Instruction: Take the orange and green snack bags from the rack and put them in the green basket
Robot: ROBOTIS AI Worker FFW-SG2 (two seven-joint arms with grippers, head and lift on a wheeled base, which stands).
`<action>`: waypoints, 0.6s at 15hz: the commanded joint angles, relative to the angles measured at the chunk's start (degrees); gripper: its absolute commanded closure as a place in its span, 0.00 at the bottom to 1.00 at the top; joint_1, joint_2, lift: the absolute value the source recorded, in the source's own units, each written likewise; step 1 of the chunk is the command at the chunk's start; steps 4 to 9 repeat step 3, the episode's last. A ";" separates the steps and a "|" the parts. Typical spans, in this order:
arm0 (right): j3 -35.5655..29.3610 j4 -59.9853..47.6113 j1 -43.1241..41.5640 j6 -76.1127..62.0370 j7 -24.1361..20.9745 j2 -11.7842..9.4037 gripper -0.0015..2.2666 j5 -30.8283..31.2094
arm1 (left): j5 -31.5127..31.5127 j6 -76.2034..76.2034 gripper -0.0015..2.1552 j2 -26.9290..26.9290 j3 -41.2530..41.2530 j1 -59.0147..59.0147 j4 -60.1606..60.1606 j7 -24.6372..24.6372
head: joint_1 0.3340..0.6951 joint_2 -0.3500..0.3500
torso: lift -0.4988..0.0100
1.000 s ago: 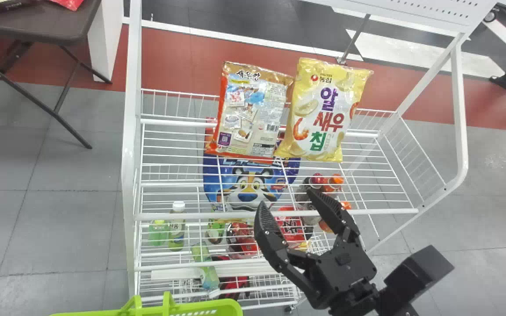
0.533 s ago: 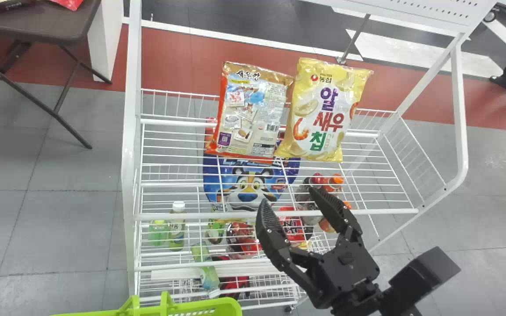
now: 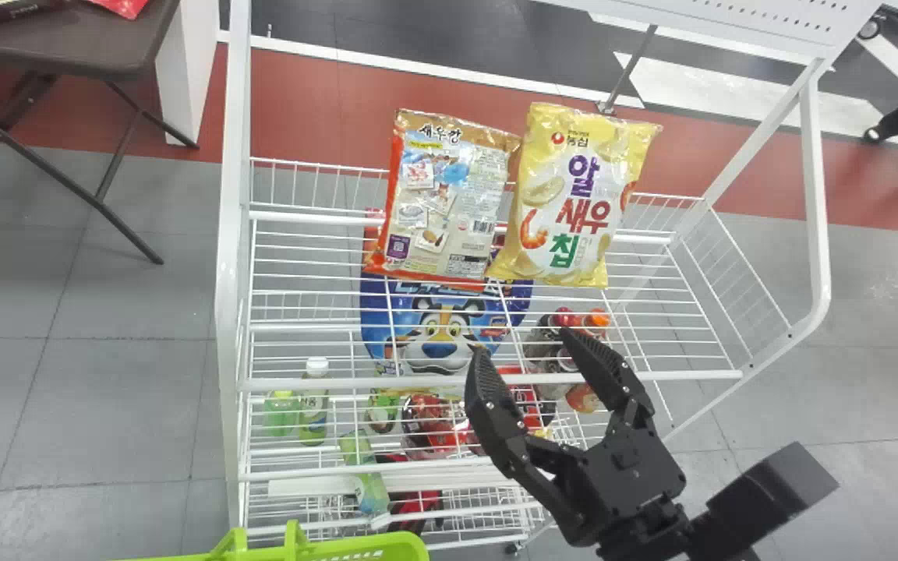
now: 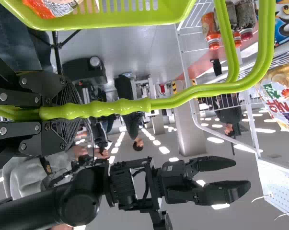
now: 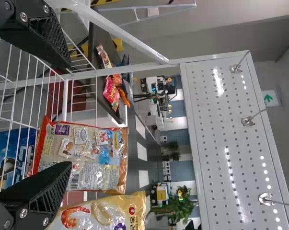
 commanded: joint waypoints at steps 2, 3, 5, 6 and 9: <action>-0.18 -0.10 0.04 -0.22 0.00 0.00 0.04 -0.26 | 0.00 -0.01 1.00 -0.09 0.00 0.01 0.07 0.05 | 1.00 0.00 | 0.98; -0.09 -0.10 0.04 -0.22 0.09 0.00 0.04 -0.35 | 0.00 -0.01 1.00 -0.09 0.00 0.01 0.07 0.05 | 1.00 0.00 | 0.98; -0.09 -0.10 0.04 -0.22 0.09 0.00 0.04 -0.35 | 0.00 -0.01 1.00 -0.09 0.00 0.01 0.07 0.05 | 1.00 0.00 | 0.98; -0.09 -0.10 0.04 -0.22 0.09 0.00 0.04 -0.35 | 0.00 -0.01 1.00 -0.09 0.00 0.01 0.07 0.05 | 1.00 0.00 | 0.98; -0.09 -0.10 0.04 -0.22 0.09 0.00 0.04 -0.35 | 0.00 -0.01 1.00 -0.09 0.00 0.01 0.07 0.05 | 1.00 0.00 | 0.98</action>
